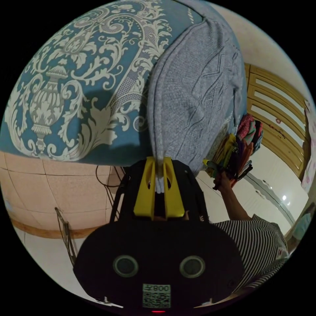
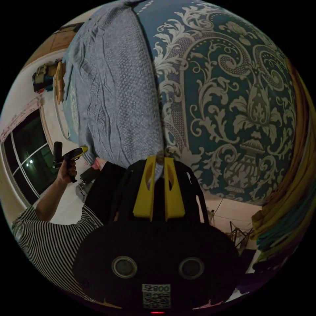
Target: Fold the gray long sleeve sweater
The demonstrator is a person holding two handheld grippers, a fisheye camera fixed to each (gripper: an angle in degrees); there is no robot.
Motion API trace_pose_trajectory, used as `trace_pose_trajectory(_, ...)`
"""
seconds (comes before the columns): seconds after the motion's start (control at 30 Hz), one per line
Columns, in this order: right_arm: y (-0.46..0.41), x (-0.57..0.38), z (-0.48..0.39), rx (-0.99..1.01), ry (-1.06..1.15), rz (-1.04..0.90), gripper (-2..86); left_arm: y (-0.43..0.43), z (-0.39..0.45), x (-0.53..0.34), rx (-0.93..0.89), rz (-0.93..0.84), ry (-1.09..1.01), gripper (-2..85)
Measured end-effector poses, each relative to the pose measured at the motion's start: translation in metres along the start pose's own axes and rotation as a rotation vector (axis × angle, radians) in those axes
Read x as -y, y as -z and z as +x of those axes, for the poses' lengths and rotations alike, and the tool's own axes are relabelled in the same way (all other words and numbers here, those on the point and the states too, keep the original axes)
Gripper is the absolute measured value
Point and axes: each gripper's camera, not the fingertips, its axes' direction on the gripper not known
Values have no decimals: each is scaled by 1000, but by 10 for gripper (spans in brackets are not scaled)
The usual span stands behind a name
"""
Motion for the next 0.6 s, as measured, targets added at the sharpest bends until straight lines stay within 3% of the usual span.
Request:
trace_pose_trajectory(0.33, 7, -84, 16, 27, 167, 158, 23, 17, -12, -61, -94, 61, -188, 37)
trace_pose_trajectory(0.6, 22, -159, 11, 95, 259, 248, 12, 70, -15, -176, -212, 238, -326, 36)
